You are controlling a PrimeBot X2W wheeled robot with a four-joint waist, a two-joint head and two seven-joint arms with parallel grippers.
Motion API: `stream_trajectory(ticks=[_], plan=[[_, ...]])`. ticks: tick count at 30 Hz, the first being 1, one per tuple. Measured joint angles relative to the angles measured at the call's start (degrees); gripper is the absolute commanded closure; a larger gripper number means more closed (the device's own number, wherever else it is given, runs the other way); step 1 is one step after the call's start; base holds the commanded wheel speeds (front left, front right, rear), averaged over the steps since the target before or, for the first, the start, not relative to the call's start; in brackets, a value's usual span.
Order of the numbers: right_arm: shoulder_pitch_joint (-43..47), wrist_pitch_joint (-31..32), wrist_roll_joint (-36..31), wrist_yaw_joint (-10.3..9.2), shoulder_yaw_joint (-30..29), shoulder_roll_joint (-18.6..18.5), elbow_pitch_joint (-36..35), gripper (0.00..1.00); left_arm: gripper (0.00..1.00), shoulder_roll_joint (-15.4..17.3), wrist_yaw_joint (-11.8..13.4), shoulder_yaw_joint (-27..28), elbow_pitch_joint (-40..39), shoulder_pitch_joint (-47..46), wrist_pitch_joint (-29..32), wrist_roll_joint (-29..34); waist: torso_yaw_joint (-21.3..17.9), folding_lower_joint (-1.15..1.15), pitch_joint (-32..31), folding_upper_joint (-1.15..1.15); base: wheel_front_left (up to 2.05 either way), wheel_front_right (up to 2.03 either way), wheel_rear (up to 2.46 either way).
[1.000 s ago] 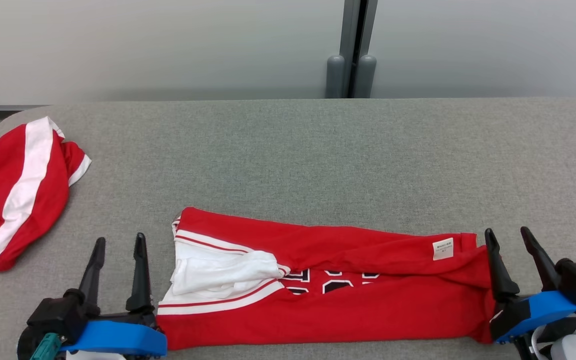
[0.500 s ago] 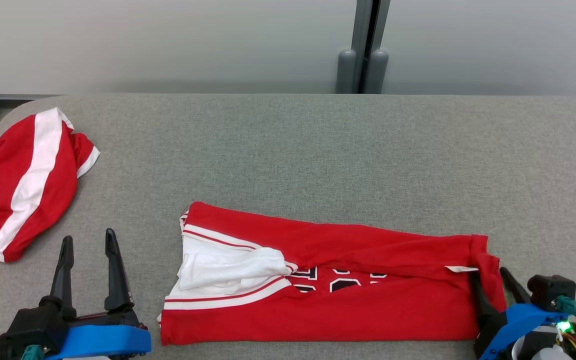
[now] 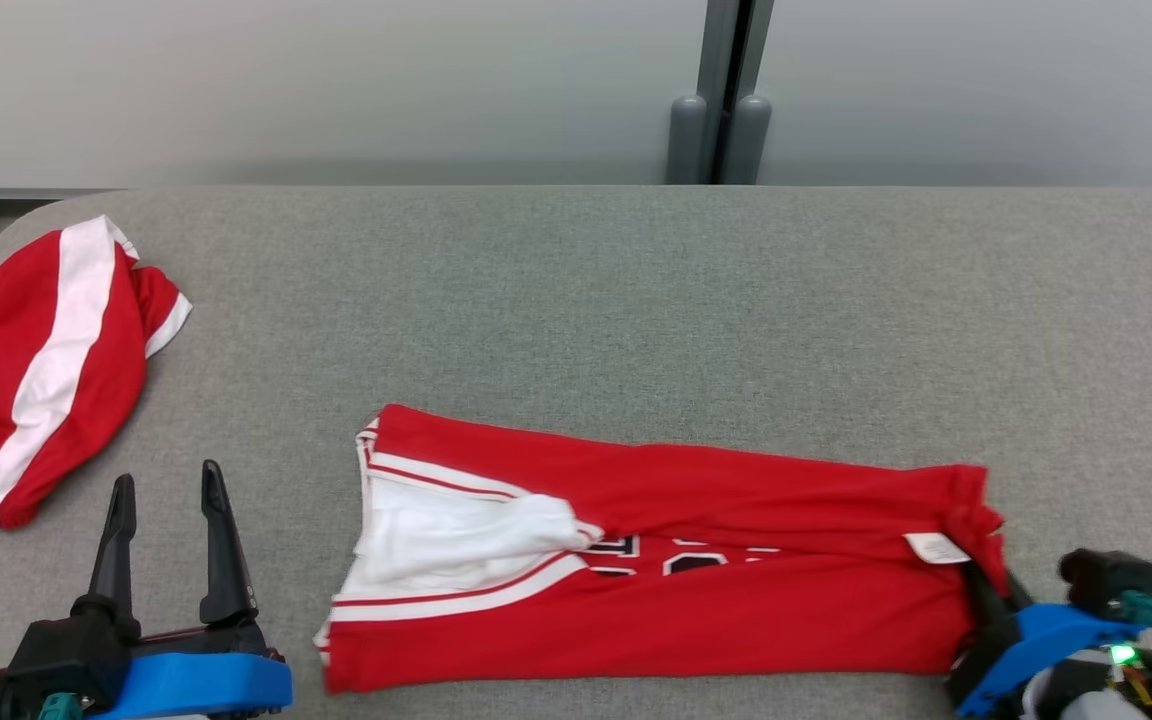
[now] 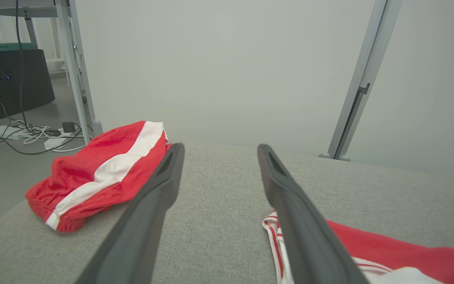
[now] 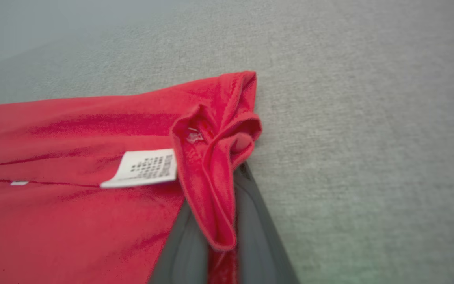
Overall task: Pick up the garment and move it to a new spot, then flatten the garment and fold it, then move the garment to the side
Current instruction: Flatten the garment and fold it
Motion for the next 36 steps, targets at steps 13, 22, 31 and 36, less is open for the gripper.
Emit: stream_trajectory(ticks=[13, 22, 31, 36], plan=[[-2.08, -0.58, 0.01, -0.07, -7.05, -10.90, -0.76, 1.00, 0.00, -0.19, -0.54, 1.33, 0.94, -0.02, 0.01, 0.89, -1.49, 0.00, -0.44, 0.00, 0.00, 0.00, 0.00], [-1.74, 0.01, -0.79, -0.09, -4.37, -7.13, -8.70, 1.00, 0.00, -0.21, -0.18, 1.08, 1.34, -0.02, 0.00, 0.45, -2.09, 0.00, -0.66, 0.00, 0.00, 0.00, 0.00], [1.71, 3.61, -1.85, -0.09, 2.91, -1.21, -20.48, 1.00, 0.00, -0.22, 0.03, 0.05, 1.51, -0.03, 0.00, 0.35, -2.15, 0.00, -0.32, 0.00, 0.00, 0.00, 0.00], [1.93, 5.41, -2.18, -0.10, 7.49, 1.82, -24.75, 1.00, 0.00, -0.22, 0.32, -0.40, 1.69, -0.27, 0.00, 0.35, -1.81, 0.00, 0.03, 0.00, 0.00, 0.00, 0.00]])
